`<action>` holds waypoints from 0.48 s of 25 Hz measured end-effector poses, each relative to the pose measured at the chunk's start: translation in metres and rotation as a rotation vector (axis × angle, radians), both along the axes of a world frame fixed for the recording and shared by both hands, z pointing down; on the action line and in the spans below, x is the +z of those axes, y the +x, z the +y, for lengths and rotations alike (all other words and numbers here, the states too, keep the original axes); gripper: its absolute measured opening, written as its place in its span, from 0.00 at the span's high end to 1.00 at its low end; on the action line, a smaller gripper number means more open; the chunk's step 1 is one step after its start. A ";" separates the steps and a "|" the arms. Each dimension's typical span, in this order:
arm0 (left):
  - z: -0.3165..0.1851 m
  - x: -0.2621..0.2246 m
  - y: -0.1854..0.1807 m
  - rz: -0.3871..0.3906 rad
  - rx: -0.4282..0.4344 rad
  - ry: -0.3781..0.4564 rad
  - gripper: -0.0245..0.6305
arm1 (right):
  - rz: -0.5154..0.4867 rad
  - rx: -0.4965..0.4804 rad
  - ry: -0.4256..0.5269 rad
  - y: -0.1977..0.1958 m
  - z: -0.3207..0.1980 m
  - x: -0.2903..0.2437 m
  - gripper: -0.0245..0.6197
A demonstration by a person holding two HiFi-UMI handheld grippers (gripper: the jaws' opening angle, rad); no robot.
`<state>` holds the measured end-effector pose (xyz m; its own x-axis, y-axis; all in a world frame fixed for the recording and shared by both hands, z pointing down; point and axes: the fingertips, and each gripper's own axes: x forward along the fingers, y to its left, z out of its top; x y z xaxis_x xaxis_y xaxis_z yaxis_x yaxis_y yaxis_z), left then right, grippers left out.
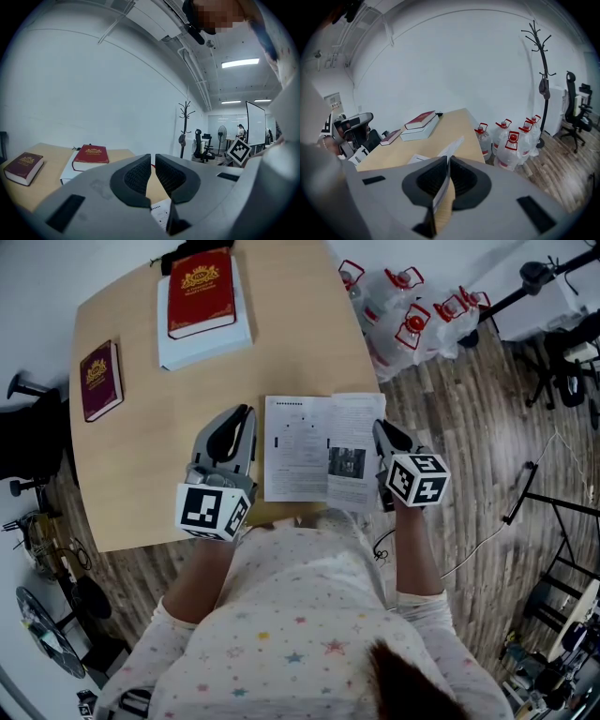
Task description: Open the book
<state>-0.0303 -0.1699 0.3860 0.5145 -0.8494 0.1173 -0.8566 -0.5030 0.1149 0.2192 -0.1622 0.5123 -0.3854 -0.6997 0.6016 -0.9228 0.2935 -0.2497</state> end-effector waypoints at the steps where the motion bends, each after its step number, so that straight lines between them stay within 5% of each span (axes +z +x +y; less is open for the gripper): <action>1: 0.000 0.000 0.001 0.000 0.001 -0.001 0.91 | 0.003 0.001 0.000 0.002 0.000 0.001 0.93; 12: 0.001 0.002 0.005 -0.006 -0.003 -0.006 0.91 | 0.024 0.007 -0.019 0.026 0.002 0.012 0.91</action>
